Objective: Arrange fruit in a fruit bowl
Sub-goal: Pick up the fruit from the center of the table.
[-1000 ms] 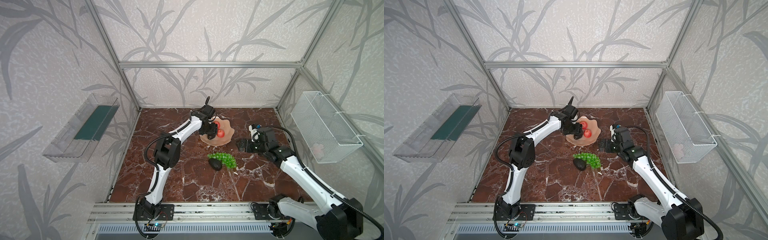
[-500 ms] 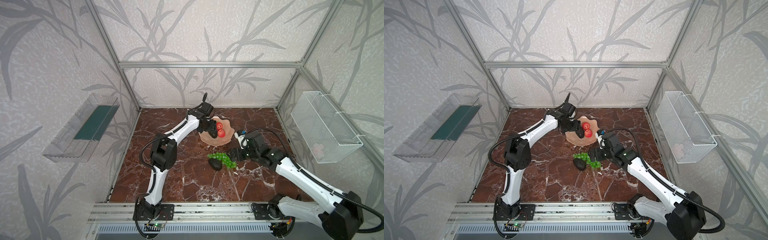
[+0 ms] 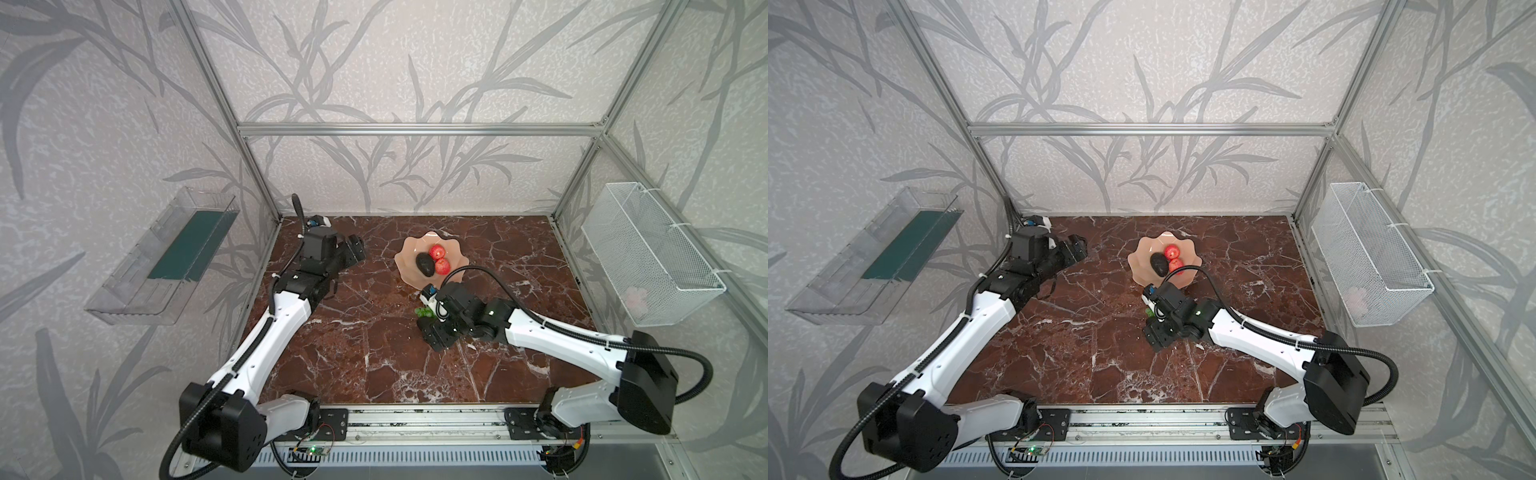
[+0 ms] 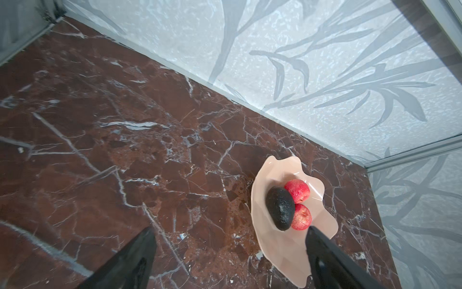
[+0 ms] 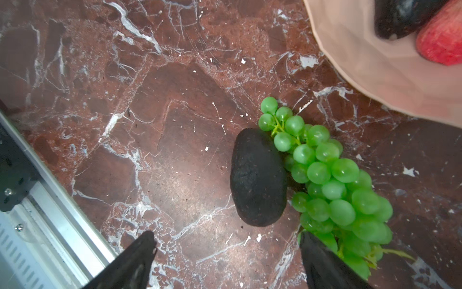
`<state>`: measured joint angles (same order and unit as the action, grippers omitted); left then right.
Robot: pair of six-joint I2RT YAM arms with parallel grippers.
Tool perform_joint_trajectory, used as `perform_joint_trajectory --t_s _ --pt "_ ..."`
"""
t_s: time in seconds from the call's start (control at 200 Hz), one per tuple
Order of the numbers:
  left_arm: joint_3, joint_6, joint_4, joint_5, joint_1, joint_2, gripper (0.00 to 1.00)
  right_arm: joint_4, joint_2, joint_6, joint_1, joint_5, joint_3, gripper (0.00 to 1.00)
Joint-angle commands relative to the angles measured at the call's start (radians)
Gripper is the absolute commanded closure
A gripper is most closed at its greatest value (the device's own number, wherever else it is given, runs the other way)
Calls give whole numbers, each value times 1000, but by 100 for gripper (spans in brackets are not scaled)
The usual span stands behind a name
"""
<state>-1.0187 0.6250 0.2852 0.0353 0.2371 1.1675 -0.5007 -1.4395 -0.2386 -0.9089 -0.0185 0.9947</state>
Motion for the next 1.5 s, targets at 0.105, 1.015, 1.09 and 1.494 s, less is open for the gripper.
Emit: perform_joint_trajectory --t_s 0.105,1.015,1.09,1.494 --pt "108 47 -23 96 -57 -142 3 -33 -112 -5 -10 70 61 17" --pt "143 64 -35 26 -115 -144 3 -32 -198 -80 -30 75 133 59" --pt "143 63 -32 27 -118 -149 3 -57 -153 -85 -30 70 168 59" --pt "160 67 -12 34 -133 -193 3 -12 -84 -22 211 39 309 59"
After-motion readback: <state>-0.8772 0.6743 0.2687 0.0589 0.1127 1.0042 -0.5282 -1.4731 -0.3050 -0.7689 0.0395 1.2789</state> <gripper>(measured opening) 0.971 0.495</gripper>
